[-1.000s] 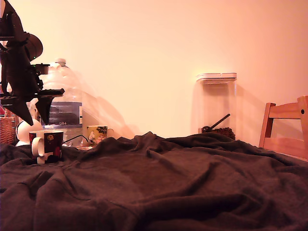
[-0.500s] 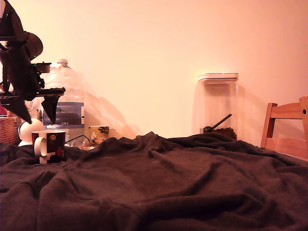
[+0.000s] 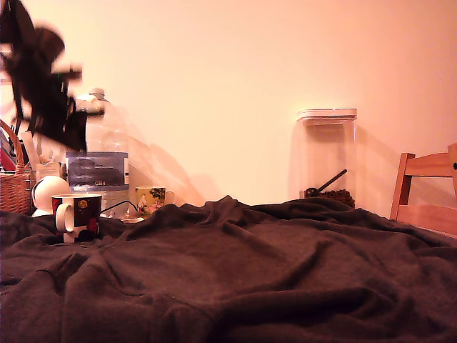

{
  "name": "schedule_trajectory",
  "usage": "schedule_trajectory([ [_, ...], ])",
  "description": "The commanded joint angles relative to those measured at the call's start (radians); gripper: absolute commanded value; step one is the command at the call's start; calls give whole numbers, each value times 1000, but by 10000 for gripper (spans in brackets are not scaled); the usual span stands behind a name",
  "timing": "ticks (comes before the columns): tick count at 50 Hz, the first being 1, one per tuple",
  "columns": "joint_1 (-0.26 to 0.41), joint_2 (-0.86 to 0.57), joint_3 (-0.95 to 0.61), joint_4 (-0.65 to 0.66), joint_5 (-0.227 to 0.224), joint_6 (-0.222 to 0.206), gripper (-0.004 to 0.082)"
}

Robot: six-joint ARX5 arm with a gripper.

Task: Pick up the coffee capsules from the table one by one and drop them inside the nearest coffee cup

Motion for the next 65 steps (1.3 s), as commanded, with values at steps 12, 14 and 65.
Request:
schedule_trajectory([
  [12, -16, -167, -134, 154, 9, 14, -23],
  [14, -16, -196, -180, 195, 10, 14, -23],
  [65, -16, -895, -1169, 578, 6, -84, -23],
])
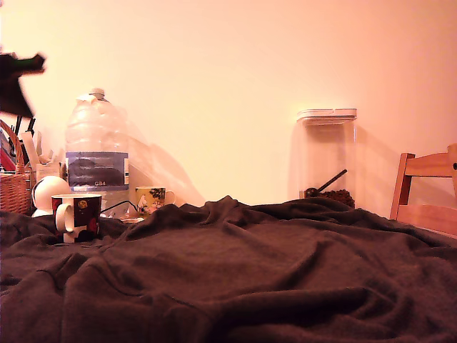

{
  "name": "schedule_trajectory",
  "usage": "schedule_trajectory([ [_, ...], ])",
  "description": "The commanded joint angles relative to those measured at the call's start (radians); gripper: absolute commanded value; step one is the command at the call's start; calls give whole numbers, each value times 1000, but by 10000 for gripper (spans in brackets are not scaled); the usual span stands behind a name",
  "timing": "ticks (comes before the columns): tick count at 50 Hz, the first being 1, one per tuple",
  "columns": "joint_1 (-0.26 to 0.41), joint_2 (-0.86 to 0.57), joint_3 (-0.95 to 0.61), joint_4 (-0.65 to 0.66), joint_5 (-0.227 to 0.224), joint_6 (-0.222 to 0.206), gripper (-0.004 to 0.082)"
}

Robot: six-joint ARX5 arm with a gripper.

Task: Pick up the coffee capsules from the table one by one and drop them inside the nearest coffee cup

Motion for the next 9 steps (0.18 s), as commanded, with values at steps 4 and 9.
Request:
schedule_trajectory([
  [4, -3, -41, -16, -2, 4, -16, -23],
  [9, -3, -45, -16, -3, 5, -16, -23],
])
